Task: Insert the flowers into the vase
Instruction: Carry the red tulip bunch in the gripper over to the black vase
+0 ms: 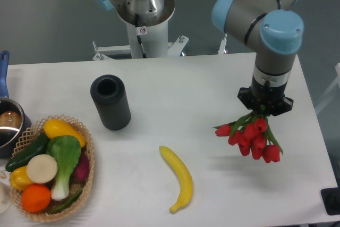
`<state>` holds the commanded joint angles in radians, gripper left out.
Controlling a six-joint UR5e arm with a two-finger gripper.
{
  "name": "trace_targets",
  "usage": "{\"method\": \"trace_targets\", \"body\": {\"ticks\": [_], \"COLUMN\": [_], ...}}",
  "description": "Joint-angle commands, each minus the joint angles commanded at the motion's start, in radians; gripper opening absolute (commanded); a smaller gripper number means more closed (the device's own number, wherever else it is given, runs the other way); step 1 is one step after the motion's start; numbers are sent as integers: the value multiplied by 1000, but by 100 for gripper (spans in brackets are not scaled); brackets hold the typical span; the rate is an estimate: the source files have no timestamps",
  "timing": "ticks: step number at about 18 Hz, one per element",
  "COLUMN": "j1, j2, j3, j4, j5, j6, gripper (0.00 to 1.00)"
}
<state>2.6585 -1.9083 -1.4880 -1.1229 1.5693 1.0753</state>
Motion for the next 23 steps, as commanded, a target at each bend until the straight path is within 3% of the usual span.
{"method": "trace_targets", "body": {"ticks": [2, 8, 11, 16, 19, 23], "j1": [-18, -48, -84, -150, -150, -150], "j2": [15, 149, 179, 184, 206, 215], "j3": [0, -24, -47, -109, -155, -172], "j4": [-3, 18, 113, 379, 394, 396], "j5": [-44, -270, -405, -616, -785, -980], "j6": [-14, -129, -179, -379, -397, -397], "gripper": [0, 0, 0, 0, 0, 0]}}
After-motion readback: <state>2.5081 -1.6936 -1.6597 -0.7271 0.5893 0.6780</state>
